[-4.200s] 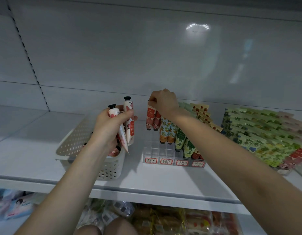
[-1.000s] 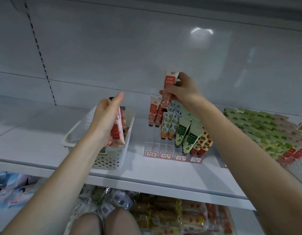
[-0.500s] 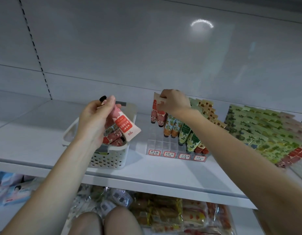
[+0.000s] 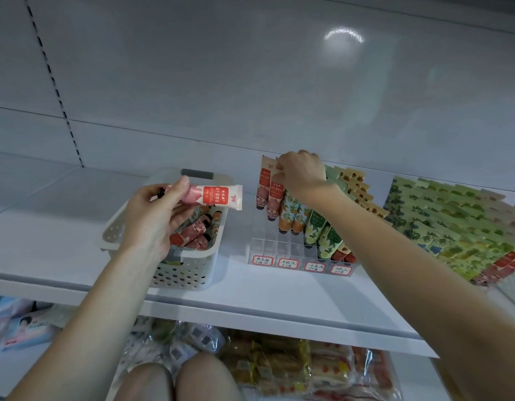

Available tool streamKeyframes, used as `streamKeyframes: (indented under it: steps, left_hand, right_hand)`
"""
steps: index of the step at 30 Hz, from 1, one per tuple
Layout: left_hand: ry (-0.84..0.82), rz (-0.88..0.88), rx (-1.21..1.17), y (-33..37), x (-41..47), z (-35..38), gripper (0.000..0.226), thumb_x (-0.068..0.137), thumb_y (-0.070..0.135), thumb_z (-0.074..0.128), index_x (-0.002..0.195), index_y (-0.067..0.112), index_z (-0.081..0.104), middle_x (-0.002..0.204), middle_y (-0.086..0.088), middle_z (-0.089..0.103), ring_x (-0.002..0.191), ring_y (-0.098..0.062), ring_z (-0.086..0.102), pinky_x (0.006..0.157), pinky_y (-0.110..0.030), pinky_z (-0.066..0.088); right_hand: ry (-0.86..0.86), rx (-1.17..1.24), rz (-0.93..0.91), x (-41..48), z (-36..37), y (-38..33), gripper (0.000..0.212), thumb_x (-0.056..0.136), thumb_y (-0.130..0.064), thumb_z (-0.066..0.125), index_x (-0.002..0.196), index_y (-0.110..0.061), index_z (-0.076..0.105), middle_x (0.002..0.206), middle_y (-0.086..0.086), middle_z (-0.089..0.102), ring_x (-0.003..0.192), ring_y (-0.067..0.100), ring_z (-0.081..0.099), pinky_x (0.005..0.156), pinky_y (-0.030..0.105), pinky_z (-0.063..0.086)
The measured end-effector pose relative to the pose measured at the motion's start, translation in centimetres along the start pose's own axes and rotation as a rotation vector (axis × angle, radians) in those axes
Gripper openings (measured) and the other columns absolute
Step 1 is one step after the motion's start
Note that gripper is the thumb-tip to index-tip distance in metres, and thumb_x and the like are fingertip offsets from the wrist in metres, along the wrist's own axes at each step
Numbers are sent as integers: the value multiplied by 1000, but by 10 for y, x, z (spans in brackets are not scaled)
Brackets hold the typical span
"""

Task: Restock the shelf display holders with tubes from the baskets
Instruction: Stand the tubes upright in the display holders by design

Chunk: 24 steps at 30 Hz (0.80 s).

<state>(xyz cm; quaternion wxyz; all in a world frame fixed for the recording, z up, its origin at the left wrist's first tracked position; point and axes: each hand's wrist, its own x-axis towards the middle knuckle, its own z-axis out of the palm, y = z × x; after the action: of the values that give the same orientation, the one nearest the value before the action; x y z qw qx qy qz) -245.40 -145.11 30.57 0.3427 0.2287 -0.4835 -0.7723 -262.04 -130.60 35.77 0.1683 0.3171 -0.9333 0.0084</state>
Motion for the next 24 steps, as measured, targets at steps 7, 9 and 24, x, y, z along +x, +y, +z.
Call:
streamKeyframes:
  steps: [7,9,24]
  left_hand:
    - [10,10,8,-2,-3,5,8,84,18,66,84,12,60,87,-9,67,78,-17,65,62,-20,52]
    - [2,4,-10,-2,-2,5,8,84,17,66,83,11,60,87,-9,67,83,-18,66,61,-18,53]
    - [-3,-35,-55,0,-7,12,12,86,15,64,78,8,56,76,-3,67,63,-7,68,52,-17,53]
  right_hand:
    - [14,-26,-11,2,3,1,15,95,-16,51,102,-8,62,99,8,65,97,26,55,76,28,31]
    - [21,-50,-18,3,2,1,14,95,-16,50,100,-9,62,96,7,65,93,25,54,77,29,30]
    - [9,-43,-23,9,-4,-4,17,96,-13,41,84,-12,53,71,2,50,81,25,54,67,30,36]
